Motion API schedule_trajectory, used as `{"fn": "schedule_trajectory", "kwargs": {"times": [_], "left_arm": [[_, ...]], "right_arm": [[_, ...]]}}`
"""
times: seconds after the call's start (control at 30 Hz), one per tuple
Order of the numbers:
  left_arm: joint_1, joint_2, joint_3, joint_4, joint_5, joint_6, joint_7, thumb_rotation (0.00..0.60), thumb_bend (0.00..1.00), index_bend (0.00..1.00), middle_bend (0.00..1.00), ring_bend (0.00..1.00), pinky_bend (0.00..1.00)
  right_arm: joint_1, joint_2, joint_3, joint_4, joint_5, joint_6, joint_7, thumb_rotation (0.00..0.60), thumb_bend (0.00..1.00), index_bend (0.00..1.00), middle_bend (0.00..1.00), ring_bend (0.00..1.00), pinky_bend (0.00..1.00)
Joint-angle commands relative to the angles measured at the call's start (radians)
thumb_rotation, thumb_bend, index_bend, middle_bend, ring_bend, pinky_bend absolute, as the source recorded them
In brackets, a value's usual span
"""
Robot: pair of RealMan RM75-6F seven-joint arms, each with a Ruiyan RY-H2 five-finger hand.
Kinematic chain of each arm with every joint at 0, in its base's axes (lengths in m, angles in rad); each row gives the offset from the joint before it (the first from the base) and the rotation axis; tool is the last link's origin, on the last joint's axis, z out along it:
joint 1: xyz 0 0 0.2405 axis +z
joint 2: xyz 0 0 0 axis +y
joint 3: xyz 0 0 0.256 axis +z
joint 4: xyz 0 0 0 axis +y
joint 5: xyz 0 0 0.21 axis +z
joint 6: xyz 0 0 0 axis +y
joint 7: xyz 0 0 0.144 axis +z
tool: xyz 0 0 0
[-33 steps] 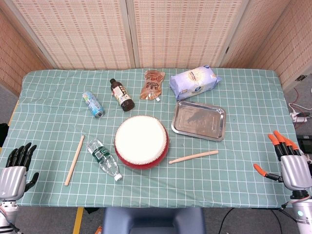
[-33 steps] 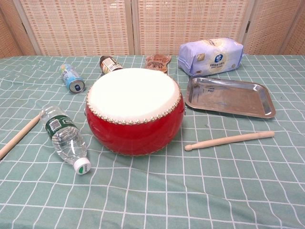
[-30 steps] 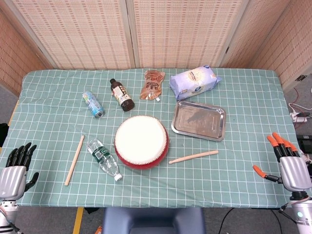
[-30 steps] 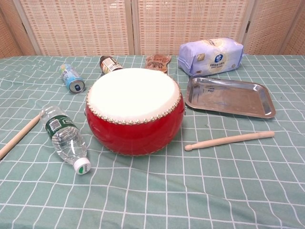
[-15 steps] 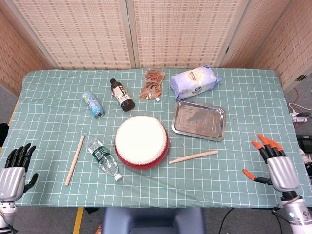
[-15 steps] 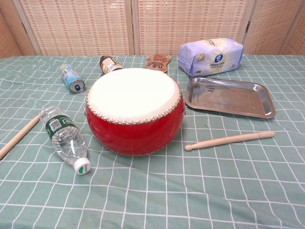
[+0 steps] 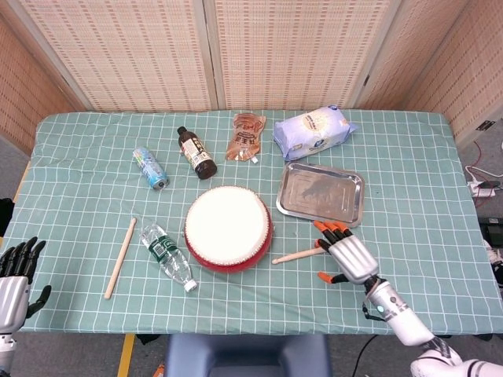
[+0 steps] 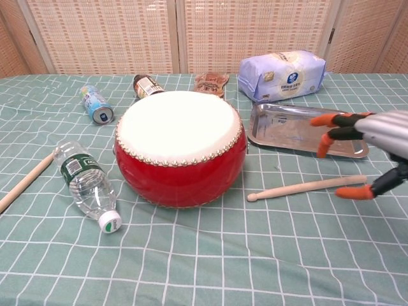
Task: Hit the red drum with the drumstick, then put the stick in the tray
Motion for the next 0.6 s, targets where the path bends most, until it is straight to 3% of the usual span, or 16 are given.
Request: {"fn": "schedule_trajectory", "kwargs": {"times": [0.03, 0.2, 0.47, 0.6], "left_arm": [[0.004, -0.002, 0.001, 0.008, -0.004, -0.001, -0.008, 0.6, 0.29, 0.0, 0.0, 0.0, 0.02], [0.01, -0.005, 0.004, 0.027, -0.012, -0.007, -0.023, 0.6, 0.29, 0.0, 0.0, 0.0, 0.02], [0.009, -0.012, 0.003, 0.042, -0.011, -0.013, -0.033, 0.6, 0.29, 0.0, 0.0, 0.0, 0.02], [0.008, -0.015, 0.004, 0.047, -0.011, -0.018, -0.035, 0.6, 0.29, 0.0, 0.0, 0.0, 0.02]], "right_arm": [[0.069, -0.102, 0.031, 0.087, 0.051, -0.071, -0.053, 0.495, 0.24, 0.37, 0.05, 0.0, 0.13], [0.103, -0.173, 0.039, 0.163, 0.068, -0.089, -0.042, 0.598, 0.24, 0.38, 0.06, 0.0, 0.12], [0.131, -0.196, 0.035, 0.179, 0.1, -0.12, -0.027, 0.6, 0.25, 0.39, 0.07, 0.0, 0.12], [0.142, -0.202, 0.033, 0.184, 0.125, -0.141, -0.029, 0.6, 0.32, 0.44, 0.08, 0.0, 0.12]]}}
